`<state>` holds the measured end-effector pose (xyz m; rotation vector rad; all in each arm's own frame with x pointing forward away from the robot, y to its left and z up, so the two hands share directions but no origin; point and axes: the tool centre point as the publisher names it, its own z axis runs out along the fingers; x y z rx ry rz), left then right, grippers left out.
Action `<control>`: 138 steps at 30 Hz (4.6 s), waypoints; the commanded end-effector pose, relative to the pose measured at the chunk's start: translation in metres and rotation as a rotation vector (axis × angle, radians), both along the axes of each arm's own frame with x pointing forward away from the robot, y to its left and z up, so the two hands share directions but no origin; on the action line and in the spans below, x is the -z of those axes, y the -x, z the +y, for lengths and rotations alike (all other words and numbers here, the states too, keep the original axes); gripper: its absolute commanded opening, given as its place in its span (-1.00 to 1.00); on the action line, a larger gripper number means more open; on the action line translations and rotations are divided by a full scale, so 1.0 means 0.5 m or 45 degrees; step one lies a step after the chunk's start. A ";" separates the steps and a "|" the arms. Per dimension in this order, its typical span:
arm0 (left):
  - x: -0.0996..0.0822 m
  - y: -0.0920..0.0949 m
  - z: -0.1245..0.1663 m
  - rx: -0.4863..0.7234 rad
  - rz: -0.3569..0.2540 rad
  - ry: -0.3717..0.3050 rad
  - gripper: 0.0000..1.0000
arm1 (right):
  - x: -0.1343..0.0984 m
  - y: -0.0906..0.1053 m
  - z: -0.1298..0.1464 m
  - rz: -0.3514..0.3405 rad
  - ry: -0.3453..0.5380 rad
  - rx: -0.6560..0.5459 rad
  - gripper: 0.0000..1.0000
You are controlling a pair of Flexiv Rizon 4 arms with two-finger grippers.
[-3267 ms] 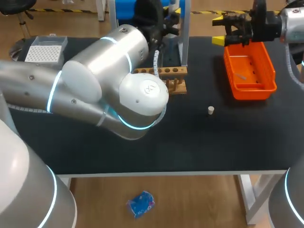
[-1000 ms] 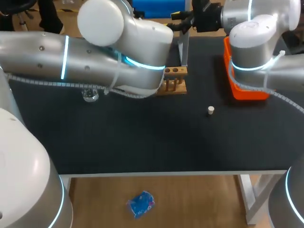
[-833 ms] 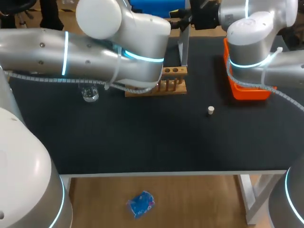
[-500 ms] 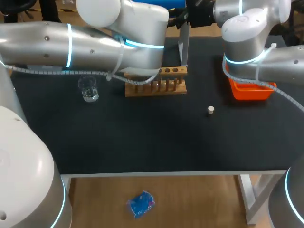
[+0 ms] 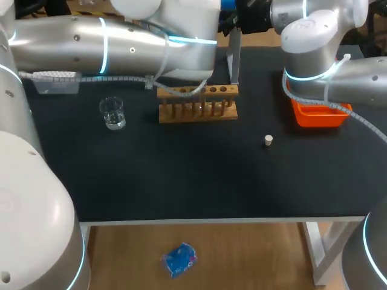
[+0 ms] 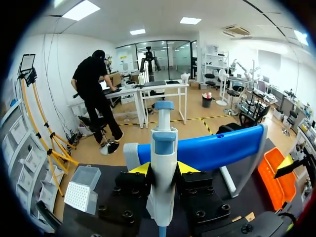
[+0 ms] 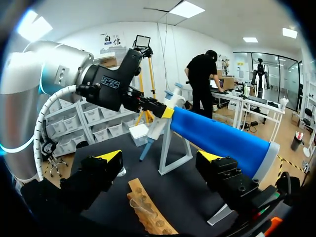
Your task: Invert the test tube, pick up the pipette, mount the tip to pipette, aspirate from beaker and dispense into the tube, eject the tip, return the pipette, and cap with the stopper.
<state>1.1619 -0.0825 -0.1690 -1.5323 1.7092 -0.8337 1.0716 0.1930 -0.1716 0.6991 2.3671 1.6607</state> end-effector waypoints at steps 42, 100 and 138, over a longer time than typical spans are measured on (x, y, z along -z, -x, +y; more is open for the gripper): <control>0.046 -0.031 0.003 -0.027 0.134 -0.049 -1.00 | 0.000 -0.002 -0.001 0.002 0.001 -0.003 1.00; 0.067 0.002 -0.001 -0.093 0.194 -0.021 1.00 | 0.000 -0.002 -0.001 0.002 0.001 -0.003 1.00; -0.023 0.224 -0.026 0.355 0.029 0.113 1.00 | -0.027 0.088 -0.058 -0.070 -0.053 -0.296 1.00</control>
